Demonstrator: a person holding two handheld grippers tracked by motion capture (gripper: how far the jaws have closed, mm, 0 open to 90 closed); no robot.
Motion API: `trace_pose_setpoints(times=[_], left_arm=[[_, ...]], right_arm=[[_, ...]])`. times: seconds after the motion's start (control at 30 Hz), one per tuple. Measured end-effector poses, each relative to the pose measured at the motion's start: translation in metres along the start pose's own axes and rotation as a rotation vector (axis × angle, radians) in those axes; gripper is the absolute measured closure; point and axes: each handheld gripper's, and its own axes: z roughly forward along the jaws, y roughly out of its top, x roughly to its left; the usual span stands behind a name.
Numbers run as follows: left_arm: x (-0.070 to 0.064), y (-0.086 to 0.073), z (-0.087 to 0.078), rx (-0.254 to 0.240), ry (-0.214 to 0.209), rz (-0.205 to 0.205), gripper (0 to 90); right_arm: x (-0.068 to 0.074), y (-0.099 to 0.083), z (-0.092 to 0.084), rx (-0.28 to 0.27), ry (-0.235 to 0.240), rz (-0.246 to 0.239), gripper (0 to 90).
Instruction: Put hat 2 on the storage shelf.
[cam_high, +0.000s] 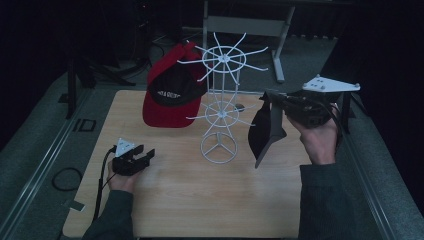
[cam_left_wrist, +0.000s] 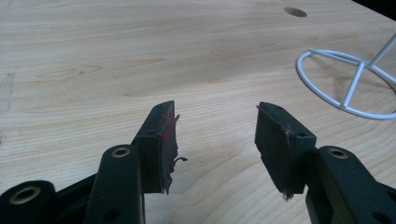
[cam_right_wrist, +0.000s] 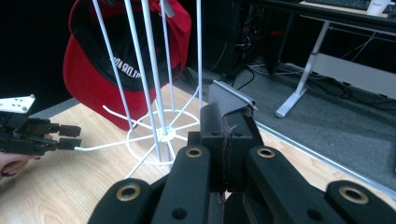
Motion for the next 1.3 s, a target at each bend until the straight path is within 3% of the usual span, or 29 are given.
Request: trace_pose_setpoints(times=[1.3], left_arm=[[0.000, 0.000, -0.001, -0.002, 0.002, 0.005, 48.9]], right_arm=[[0.002, 0.028, -0.016, -0.098, -0.015, -0.034, 89.7]])
